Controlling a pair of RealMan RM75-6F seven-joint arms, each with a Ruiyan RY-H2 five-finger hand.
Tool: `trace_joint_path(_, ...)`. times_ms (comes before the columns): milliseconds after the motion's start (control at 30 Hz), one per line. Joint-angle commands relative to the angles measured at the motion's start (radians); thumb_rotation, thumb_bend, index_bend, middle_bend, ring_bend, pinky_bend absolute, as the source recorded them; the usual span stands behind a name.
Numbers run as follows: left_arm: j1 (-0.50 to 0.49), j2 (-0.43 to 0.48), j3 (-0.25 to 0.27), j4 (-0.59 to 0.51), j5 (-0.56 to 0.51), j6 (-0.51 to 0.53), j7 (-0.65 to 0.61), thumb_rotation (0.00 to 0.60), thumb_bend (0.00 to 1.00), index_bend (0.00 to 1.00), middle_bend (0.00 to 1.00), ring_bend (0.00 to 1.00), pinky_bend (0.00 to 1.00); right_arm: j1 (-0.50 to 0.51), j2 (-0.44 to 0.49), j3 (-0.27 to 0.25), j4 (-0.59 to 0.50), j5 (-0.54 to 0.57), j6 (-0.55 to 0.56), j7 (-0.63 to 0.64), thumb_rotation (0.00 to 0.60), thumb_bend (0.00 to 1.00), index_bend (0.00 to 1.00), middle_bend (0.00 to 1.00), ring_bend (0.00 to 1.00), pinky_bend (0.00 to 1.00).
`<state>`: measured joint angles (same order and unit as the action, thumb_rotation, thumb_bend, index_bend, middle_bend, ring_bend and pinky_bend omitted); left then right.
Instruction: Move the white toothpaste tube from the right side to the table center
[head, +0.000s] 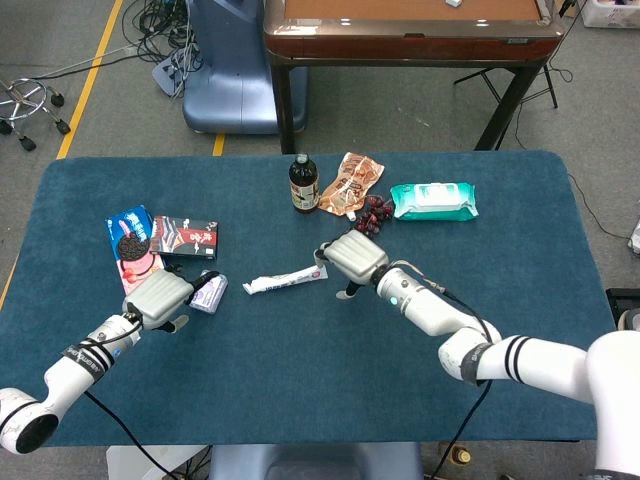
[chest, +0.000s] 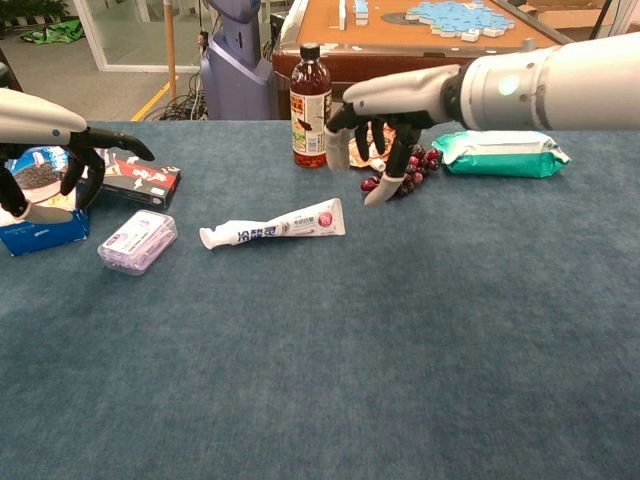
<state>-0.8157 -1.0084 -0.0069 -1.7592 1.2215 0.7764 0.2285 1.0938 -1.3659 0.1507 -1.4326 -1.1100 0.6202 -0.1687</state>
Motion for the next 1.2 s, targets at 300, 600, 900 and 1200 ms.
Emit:
trace_joint_path(300, 0.145, -0.009, -0.026, 0.052, 0.003, 0.199, -0.111, 0.600, 0.32, 0.04, 0.44, 0.43, 0.15, -0.253, 0.277, -0.062, -0.217, -0.036, 0.299, -0.010, 0.600, 0.02, 0.34, 0.35, 0.34, 0.36)
trace_joint_path(600, 0.274, -0.044, -0.030, 0.108, -0.014, 0.362, -0.135, 0.600, 0.32, 0.06, 0.40, 0.42, 0.15, -0.461, 0.377, -0.117, -0.259, -0.077, 0.502, 0.024, 0.600, 0.06, 0.34, 0.35, 0.34, 0.36)
trace_joint_path(900, 0.395, -0.088, -0.020, 0.154, -0.002, 0.504, -0.125, 0.600, 0.32, 0.08, 0.38, 0.41, 0.15, -0.634, 0.349, -0.155, -0.252, -0.146, 0.689, 0.021, 0.600, 0.07, 0.34, 0.38, 0.34, 0.36)
trace_joint_path(1200, 0.499, -0.133, -0.002, 0.178, 0.043, 0.626, -0.090, 0.600, 0.32, 0.10, 0.38, 0.41, 0.15, -0.785, 0.312, -0.197, -0.267, -0.203, 0.829, -0.018, 0.600, 0.08, 0.35, 0.42, 0.35, 0.36)
